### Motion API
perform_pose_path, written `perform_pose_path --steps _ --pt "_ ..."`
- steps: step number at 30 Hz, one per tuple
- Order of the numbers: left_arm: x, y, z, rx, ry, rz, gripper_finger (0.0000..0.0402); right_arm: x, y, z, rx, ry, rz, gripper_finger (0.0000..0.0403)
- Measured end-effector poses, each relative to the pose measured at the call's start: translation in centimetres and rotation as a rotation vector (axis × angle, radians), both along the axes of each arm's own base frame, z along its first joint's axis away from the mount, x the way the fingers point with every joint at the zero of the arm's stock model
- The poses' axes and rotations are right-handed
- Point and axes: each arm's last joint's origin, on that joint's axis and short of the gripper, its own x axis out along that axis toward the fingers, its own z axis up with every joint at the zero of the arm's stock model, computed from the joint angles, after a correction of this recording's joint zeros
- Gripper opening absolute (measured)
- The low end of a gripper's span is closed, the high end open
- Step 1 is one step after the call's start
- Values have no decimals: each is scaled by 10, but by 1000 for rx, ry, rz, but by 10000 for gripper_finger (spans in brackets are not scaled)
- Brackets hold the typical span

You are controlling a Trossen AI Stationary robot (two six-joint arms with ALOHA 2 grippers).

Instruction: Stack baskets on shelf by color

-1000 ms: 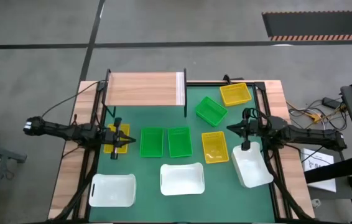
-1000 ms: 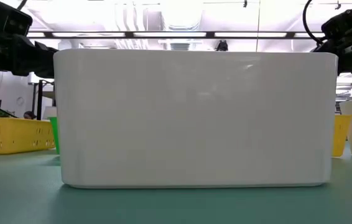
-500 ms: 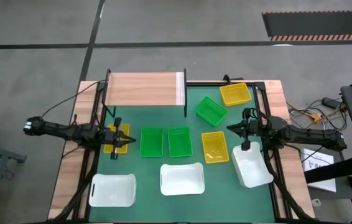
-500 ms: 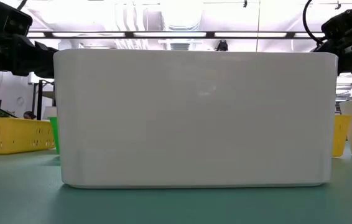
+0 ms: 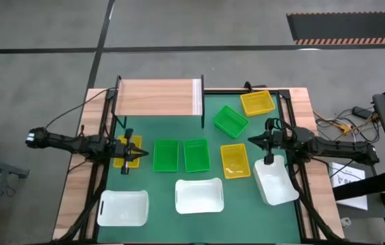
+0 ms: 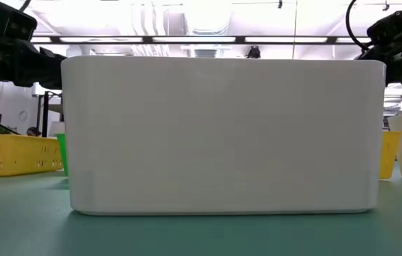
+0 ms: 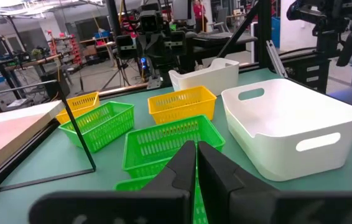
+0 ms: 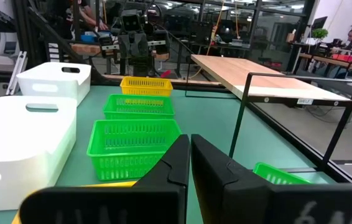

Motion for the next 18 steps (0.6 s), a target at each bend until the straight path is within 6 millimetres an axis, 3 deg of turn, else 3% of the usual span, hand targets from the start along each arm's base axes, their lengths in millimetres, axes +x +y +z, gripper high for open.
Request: perform_pose_path --steps 10,15,18 --pt "0 0 0 0 -1 0 0 0 0 0 0 0 0 9" --pt "0 0 0 7 -1 0 0 0 0 1 -121 -4 4 9" --pt "0 1 0 173 -10 10 0 0 0 1 -177 11 6 9"
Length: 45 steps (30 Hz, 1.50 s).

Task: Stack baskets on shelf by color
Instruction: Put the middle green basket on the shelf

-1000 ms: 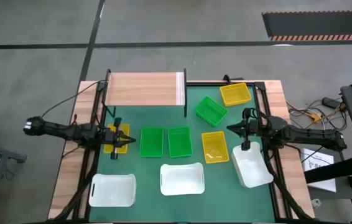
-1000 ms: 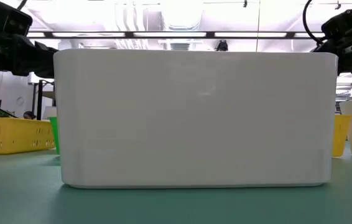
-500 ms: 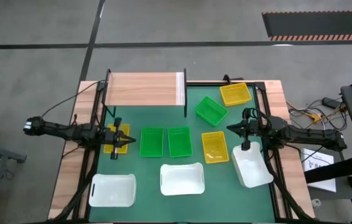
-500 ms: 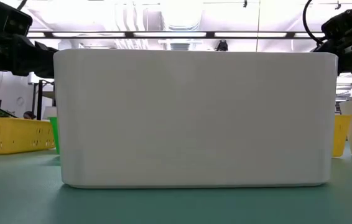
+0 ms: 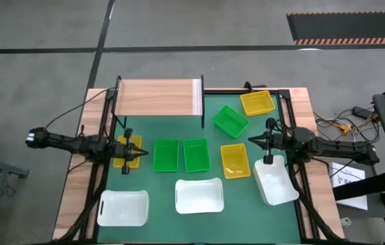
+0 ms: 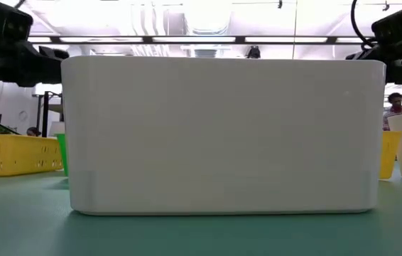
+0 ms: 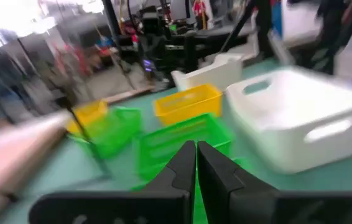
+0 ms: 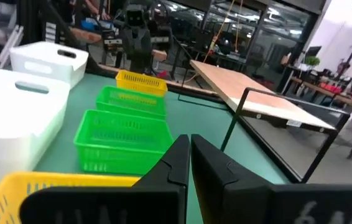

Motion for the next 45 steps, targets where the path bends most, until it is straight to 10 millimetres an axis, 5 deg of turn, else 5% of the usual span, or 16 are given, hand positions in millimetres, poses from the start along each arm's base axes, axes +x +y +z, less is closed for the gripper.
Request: perform_pose_path --steps 3,6,9,19,24,29,45 --pt "0 0 0 177 -5 -7 0 0 0 0 82 -3 6 9" --pt "0 0 1 220 -13 -8 0 0 3 -3 541 4 71 9" --pt "0 1 8 231 -89 7 0 0 2 0 694 -42 38 9" --pt "-3 1 33 174 -346 41 0 0 9 10 623 -79 241 9" --pt "-10 2 53 -79 -559 15 0 -1 10 11 599 -84 279 9" --pt "-16 3 63 -121 -673 13 0 -1 10 11 621 -81 279 9" --pt "-17 4 66 -129 -710 10 0 -1 9 15 561 -133 241 9"
